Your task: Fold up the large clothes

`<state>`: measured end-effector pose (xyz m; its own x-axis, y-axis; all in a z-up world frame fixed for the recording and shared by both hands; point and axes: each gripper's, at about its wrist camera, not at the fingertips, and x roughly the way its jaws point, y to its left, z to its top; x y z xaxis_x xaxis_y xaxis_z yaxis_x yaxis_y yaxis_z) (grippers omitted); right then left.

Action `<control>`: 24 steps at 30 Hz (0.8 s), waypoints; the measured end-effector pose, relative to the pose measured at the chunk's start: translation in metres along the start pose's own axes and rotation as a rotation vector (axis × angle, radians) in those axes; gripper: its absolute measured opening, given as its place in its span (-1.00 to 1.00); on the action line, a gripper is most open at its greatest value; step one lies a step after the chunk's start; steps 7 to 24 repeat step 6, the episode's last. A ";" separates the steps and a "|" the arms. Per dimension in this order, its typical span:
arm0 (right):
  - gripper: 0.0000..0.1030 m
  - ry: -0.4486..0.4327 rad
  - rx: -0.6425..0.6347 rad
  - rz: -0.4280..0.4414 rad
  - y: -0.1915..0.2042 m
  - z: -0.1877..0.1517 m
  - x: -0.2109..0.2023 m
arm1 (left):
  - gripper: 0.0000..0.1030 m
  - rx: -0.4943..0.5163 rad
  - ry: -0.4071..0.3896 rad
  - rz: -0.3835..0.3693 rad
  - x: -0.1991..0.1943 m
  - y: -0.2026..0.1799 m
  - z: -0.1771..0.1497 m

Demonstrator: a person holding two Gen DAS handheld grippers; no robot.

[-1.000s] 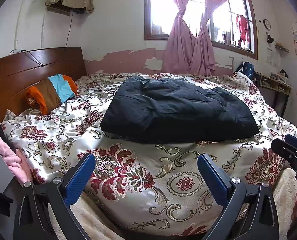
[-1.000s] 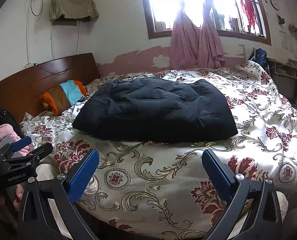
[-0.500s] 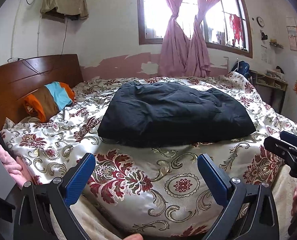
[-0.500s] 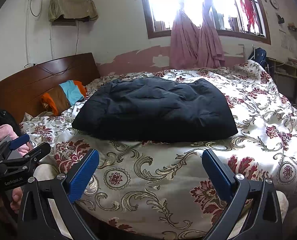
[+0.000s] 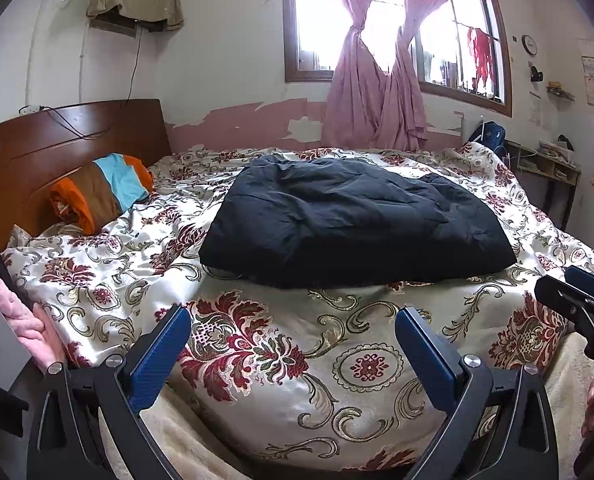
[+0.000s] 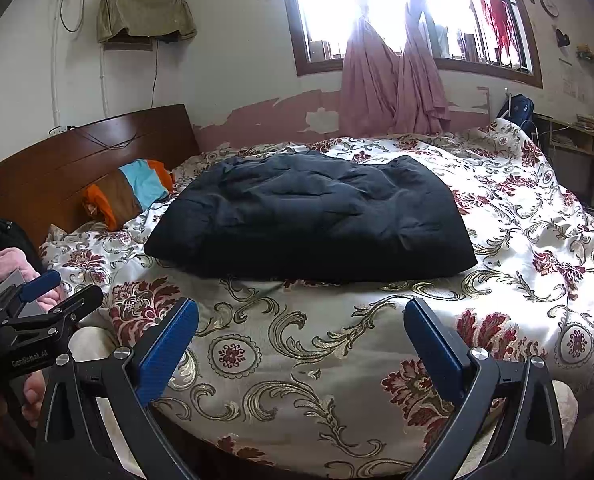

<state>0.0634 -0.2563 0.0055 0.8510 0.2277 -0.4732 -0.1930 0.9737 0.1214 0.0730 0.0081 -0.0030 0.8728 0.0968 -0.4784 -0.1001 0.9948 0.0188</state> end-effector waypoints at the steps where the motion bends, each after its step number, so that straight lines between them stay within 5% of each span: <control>1: 0.96 0.001 0.002 0.000 0.000 0.000 0.000 | 1.00 -0.001 0.000 0.001 0.000 0.000 0.000; 24: 0.96 0.004 0.005 -0.001 -0.001 -0.001 0.002 | 1.00 0.006 0.001 0.008 0.001 0.000 -0.001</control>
